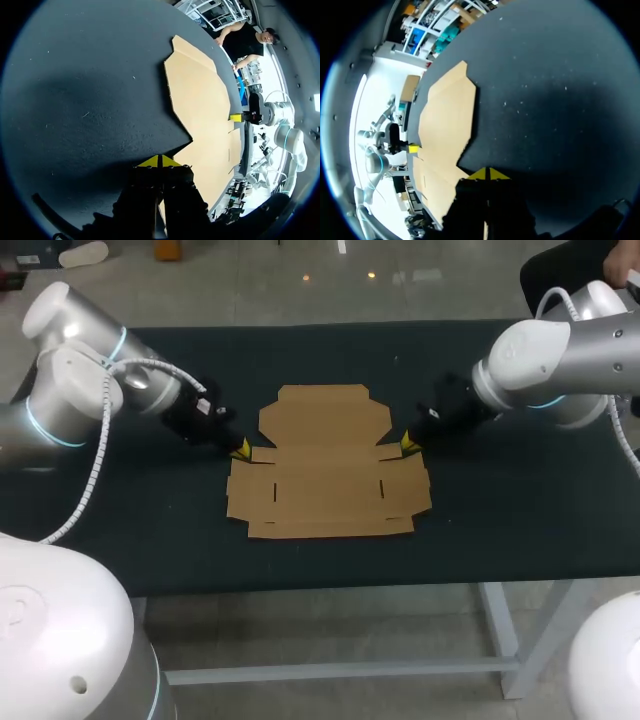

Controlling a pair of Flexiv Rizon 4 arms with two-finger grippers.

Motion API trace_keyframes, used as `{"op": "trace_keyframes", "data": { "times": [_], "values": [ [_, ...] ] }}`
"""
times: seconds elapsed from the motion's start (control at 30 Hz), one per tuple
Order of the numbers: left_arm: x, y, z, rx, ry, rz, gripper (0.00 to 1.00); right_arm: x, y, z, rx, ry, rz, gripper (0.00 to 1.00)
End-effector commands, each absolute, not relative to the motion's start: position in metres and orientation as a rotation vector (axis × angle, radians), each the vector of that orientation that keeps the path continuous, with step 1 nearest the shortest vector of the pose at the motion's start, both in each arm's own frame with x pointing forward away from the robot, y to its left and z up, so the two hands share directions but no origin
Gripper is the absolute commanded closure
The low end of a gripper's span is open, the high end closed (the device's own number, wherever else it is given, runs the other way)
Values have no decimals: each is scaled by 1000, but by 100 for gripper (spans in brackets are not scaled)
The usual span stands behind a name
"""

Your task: Assemble the packaging by folding the flat box into shape, placing the metal phone stand inside, and closing the box properly

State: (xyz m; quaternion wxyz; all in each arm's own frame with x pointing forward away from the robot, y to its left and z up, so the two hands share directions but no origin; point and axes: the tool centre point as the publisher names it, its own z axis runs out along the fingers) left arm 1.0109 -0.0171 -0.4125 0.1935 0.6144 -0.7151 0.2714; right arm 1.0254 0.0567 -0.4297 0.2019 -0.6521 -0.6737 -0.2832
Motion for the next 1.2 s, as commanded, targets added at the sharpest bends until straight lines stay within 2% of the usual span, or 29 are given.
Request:
{"op": "trace_keyframes", "data": {
  "times": [0.03, 1.2],
  "values": [
    [1010, -18, -413, 1712, -2003, 769, 100, 1025, 57, -436, -1808, -1873, -803, 100],
    [1003, -31, -399, 1669, -2023, 771, 100, 1008, 76, -414, -1783, -1911, -890, 100]
  ]
}}
